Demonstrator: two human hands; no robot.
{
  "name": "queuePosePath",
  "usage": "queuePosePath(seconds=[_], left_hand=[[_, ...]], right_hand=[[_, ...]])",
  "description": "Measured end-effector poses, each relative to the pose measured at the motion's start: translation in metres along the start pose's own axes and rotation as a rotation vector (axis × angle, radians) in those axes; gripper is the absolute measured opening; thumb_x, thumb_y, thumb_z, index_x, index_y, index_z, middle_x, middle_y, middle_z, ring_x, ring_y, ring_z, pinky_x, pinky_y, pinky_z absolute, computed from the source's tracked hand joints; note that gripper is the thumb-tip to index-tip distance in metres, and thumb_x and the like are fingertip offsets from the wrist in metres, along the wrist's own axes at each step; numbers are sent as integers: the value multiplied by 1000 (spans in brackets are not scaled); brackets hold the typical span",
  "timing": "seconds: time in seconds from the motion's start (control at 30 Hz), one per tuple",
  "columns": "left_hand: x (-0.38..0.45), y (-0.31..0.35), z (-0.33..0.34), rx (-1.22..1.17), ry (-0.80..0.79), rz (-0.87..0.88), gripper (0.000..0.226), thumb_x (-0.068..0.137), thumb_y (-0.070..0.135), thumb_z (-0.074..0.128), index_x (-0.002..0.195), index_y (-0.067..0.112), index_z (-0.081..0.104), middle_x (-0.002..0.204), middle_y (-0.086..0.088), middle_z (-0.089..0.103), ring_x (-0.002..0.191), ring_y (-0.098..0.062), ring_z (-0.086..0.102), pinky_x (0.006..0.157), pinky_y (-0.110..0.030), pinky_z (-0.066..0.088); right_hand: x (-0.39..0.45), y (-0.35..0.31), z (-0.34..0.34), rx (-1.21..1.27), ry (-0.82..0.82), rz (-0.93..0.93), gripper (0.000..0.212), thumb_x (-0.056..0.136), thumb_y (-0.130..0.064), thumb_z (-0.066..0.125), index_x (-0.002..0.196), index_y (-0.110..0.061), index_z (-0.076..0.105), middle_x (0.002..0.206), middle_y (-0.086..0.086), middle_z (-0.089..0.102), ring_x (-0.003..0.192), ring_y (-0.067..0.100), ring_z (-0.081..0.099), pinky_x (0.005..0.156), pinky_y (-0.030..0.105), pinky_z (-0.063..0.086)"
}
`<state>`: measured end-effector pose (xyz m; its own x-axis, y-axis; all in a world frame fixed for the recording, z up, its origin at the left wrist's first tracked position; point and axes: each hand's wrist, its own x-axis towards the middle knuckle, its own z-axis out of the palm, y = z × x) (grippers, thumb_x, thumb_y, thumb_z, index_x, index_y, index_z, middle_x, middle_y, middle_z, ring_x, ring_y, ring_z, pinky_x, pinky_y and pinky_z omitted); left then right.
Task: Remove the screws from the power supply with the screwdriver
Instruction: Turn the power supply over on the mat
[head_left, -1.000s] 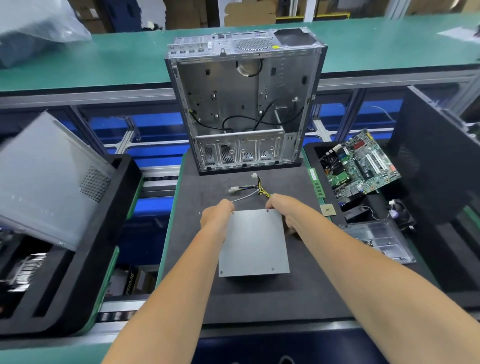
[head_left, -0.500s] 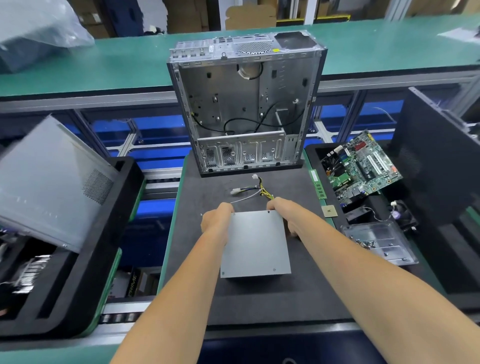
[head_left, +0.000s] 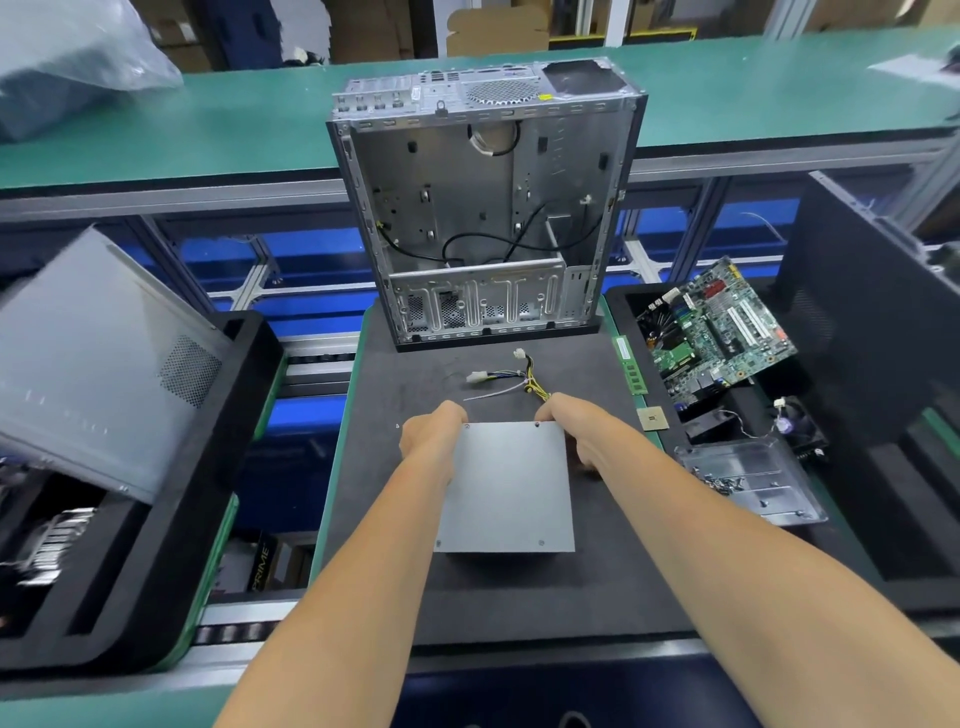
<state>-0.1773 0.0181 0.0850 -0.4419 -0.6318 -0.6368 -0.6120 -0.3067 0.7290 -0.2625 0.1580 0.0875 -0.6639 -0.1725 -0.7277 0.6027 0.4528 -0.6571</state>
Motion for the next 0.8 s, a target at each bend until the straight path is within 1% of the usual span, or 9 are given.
queuePosePath(seconds=[0.27, 0.37, 0.43, 0.5, 0.53, 0.6, 0.67, 0.73, 0.8], left_hand=[[1, -3, -5, 3, 25, -10, 46, 61, 22, 53, 104, 7, 61, 107, -7, 61, 85, -27, 60, 57, -27, 41], [2, -2, -5, 6, 35, -17, 52, 61, 22, 53, 110, 7, 59, 111, -7, 61, 88, -27, 60, 56, -27, 40], [4, -3, -5, 6, 39, -24, 54, 61, 22, 53, 113, 8, 59, 111, -7, 61, 89, -27, 60, 57, -27, 40], [6, -3, -5, 16, 49, -27, 59, 63, 23, 54, 119, 8, 56, 115, -8, 60, 92, -28, 60, 63, -29, 45], [8, -2, -6, 21, 50, -32, 61, 63, 24, 54, 122, 9, 55, 118, -8, 60, 95, -29, 59, 68, -31, 47], [11, -1, -7, 31, 46, -29, 54, 64, 25, 53, 116, 9, 56, 116, -8, 60, 89, -28, 59, 67, -32, 45], [11, 0, -7, 39, 45, -24, 41, 66, 25, 53, 104, 10, 55, 110, -8, 60, 77, -23, 53, 61, -30, 39], [11, 0, -7, 54, 47, -27, 41, 66, 26, 54, 104, 11, 54, 111, -8, 59, 74, -22, 51, 61, -30, 37], [11, -2, -7, 77, 45, -31, 60, 64, 27, 54, 121, 9, 52, 119, -8, 58, 85, -26, 56, 62, -30, 39]], right_hand=[[3, 2, 6, 48, -36, 2, 16, 73, -10, 56, 88, -12, 55, 67, 3, 58, 53, 22, 54, 54, 23, 41], [1, 0, 5, 3, -81, 39, 5, 77, -12, 54, 80, -12, 51, 48, -1, 57, 35, 17, 52, 40, 15, 38], [1, -2, 4, 0, -96, 19, 16, 79, -19, 61, 92, -11, 57, 63, 1, 64, 45, 16, 58, 48, 18, 43], [2, -2, 3, -40, -139, -11, 32, 80, -34, 69, 105, -16, 60, 87, 2, 66, 69, 16, 61, 73, 29, 42], [2, -2, 1, -60, -182, -23, 36, 79, -39, 71, 107, -19, 61, 90, 1, 68, 75, 16, 62, 77, 33, 41], [2, -2, -1, -90, -244, -43, 44, 76, -41, 76, 110, -18, 63, 92, -1, 72, 82, 18, 68, 78, 35, 47], [4, 0, 1, -104, -194, -63, 52, 71, -42, 81, 108, -13, 60, 104, 0, 67, 98, 22, 63, 90, 40, 44], [5, 2, 5, -73, -107, -89, 45, 67, -40, 83, 92, -13, 57, 101, -2, 61, 91, 18, 58, 80, 35, 41], [8, 3, 9, -46, -81, -84, 44, 68, -42, 81, 94, -15, 58, 100, -1, 61, 81, 13, 55, 63, 31, 36]])
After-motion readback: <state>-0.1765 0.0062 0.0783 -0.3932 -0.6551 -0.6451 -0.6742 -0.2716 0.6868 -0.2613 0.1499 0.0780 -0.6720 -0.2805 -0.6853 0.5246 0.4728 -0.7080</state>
